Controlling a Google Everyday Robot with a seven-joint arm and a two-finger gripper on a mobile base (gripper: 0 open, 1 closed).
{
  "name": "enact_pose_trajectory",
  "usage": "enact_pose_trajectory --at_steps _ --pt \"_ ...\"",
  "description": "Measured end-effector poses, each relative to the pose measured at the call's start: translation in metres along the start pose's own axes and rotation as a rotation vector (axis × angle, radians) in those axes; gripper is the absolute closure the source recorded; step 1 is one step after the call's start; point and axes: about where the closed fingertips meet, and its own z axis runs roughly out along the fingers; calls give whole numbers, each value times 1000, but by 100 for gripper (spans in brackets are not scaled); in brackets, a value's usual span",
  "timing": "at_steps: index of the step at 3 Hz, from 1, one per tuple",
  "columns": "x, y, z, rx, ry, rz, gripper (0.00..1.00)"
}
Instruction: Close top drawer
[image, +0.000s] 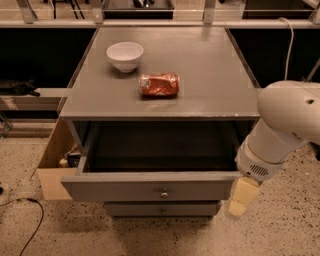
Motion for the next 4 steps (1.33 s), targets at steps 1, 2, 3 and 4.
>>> enact_pose_trajectory --at_steps 1,2,3,4 --pt "12 12 -14 42 -34 11 0" --pt "14 57 48 -43 46 -34 0" --pt "15 90 95 -116 123 -67 0" --pt "19 94 96 -121 131 -64 0"
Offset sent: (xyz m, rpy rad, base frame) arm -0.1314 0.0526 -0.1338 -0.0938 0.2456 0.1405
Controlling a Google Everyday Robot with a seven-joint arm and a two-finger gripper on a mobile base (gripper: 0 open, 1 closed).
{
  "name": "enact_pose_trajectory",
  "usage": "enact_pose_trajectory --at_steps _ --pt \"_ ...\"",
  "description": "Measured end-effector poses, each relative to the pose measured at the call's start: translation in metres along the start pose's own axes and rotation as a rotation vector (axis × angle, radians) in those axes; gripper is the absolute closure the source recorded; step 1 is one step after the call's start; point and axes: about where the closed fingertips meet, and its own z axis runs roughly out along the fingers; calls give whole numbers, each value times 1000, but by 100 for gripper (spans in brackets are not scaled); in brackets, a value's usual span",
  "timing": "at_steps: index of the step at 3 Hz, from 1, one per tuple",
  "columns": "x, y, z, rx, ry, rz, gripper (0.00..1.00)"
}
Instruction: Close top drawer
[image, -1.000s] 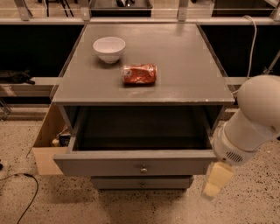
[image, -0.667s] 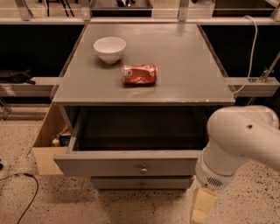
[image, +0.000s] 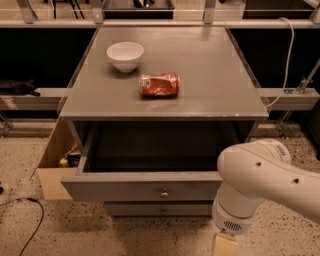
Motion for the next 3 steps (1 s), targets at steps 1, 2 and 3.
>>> enact_pose_trajectory --at_steps 1,2,3 --pt "-3 -11 -1 -12 -18 16 0" --pt "-13 -34 -5 -26 -59 32 0" --pt "-32 -74 -13 -18 -108 57 0"
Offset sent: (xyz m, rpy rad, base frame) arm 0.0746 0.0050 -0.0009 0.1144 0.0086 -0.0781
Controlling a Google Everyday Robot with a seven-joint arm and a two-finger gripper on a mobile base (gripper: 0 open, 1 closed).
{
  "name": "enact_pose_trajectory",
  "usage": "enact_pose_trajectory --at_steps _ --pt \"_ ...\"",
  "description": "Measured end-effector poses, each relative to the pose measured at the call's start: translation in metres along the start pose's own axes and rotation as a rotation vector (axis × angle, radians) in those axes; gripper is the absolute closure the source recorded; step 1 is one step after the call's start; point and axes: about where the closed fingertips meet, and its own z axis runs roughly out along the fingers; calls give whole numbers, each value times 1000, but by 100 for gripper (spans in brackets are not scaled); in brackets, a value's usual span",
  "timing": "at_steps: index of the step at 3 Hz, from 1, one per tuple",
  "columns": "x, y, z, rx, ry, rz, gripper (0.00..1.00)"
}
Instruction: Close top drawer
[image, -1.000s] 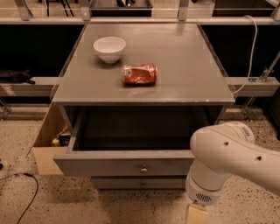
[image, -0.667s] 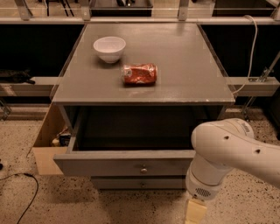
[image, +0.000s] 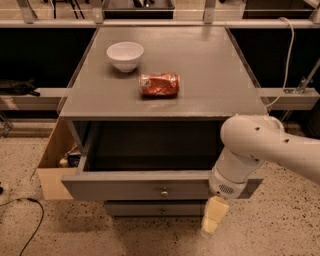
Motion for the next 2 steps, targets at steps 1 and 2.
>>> enact_pose_trajectory --at_steps 1,2 --pt "-10 -24 -5 6 -36 19 0" --pt "-17 -47 -12 10 -83 41 0"
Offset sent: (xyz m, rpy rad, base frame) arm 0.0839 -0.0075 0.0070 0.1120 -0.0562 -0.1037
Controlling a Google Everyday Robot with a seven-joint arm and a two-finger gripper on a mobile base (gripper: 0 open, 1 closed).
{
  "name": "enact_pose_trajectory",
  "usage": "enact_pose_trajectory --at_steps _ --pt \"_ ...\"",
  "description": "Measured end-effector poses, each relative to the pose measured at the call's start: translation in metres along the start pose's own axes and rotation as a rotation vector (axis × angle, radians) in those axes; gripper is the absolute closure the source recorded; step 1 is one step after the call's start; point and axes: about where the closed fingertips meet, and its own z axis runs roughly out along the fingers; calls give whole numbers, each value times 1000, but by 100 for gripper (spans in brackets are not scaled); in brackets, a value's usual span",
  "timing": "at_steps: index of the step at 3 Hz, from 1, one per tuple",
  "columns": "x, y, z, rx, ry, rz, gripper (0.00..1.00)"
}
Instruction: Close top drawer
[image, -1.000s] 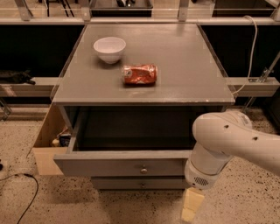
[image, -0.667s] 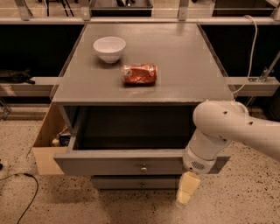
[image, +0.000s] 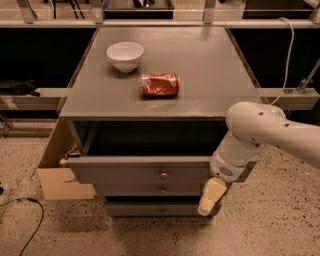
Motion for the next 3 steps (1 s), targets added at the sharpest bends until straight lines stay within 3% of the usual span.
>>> enact_pose_trajectory --at_steps 2,3 --pt "-13 -27 -25 58 -81 20 0" --pt "-13 -27 -25 58 -81 20 0"
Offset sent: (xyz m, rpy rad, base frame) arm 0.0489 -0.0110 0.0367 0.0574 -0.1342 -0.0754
